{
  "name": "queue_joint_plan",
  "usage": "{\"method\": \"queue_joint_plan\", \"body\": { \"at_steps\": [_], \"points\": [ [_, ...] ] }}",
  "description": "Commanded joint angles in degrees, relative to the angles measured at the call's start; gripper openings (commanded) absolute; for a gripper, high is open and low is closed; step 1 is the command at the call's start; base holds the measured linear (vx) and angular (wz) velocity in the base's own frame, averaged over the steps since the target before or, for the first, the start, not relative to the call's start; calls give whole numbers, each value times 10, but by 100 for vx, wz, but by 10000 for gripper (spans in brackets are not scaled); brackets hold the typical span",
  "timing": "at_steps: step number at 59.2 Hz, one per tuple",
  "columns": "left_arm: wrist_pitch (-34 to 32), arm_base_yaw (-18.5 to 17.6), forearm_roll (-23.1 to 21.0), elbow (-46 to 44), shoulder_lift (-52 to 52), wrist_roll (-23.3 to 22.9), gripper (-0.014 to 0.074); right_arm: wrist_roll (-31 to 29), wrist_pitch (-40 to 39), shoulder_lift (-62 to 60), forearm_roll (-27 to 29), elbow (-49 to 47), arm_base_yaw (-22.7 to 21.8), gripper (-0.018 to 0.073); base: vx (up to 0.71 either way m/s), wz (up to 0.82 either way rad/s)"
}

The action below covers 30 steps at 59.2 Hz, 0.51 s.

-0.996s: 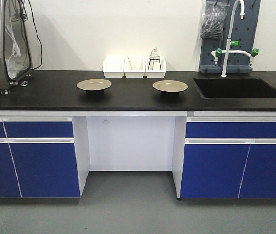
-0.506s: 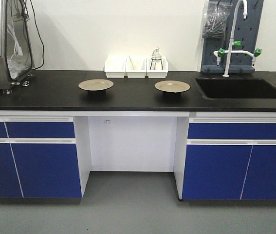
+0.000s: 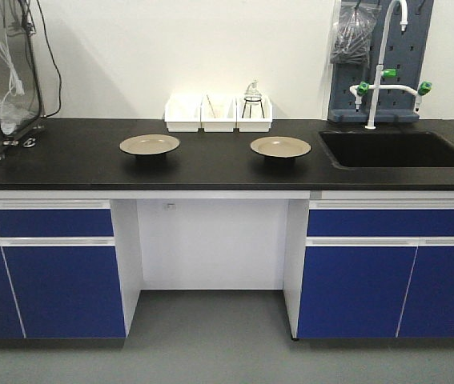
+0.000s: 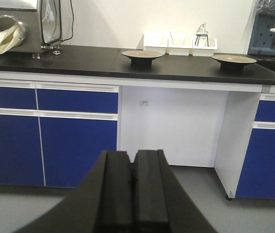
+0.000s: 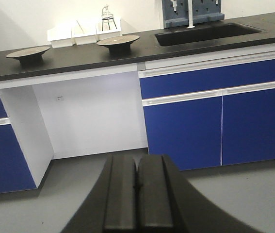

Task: Arrange circular plates on left workspace
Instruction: 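Drive the base toward the counter with the two tan plates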

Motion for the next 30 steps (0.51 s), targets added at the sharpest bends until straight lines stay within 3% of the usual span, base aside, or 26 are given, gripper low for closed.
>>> {"method": "queue_joint_plan", "body": {
  "at_steps": [1, 30],
  "points": [
    [-49, -2, -2, 7, -8, -5, 2, -3, -46, -10, -6, 3, 1, 0, 18, -4],
    [-49, -2, -2, 7, -8, -5, 2, -3, -46, -10, -6, 3, 1, 0, 27, 7]
  ]
}}
